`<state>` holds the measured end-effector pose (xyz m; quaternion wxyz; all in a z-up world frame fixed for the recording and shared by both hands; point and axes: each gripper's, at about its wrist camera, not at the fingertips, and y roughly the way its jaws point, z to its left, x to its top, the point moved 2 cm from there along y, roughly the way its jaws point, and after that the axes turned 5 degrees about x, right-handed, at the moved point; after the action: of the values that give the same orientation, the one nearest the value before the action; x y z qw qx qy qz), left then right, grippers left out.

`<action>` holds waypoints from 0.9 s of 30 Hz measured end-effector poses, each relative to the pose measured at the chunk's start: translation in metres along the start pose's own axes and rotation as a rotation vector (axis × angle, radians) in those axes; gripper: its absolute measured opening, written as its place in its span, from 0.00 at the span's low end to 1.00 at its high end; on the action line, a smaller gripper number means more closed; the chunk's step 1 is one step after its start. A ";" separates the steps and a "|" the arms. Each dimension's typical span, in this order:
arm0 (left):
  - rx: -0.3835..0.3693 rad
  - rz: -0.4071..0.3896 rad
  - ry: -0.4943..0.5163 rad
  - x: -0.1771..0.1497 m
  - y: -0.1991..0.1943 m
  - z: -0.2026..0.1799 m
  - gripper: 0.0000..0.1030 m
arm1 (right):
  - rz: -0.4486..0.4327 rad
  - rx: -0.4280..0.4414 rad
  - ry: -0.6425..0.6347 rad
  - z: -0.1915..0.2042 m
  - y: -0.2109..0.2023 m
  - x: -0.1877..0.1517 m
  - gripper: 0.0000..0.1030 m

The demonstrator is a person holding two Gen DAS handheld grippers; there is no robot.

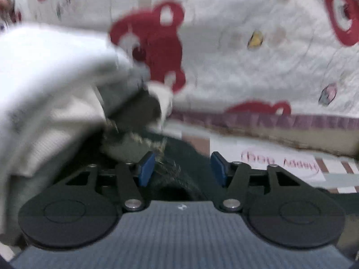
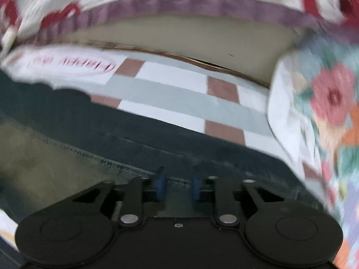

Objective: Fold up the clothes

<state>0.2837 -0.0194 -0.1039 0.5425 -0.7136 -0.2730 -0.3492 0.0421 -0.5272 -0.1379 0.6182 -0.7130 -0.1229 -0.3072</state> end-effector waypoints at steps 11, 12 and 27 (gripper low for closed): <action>-0.153 -0.047 -0.068 -0.002 -0.110 0.008 0.04 | -0.012 -0.027 0.120 -0.044 -0.008 -0.027 0.14; -0.110 -0.027 -0.054 -0.004 -0.104 0.009 0.04 | -0.012 -0.026 0.124 -0.047 -0.009 -0.029 0.14; 0.189 0.023 0.079 -0.007 0.017 -0.004 0.32 | 0.148 0.129 0.010 -0.029 -0.002 -0.036 0.05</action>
<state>0.2921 -0.0276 -0.1188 0.6217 -0.6480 -0.2747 -0.3436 0.0044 -0.5474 -0.1567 0.6844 -0.6774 -0.0862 -0.2557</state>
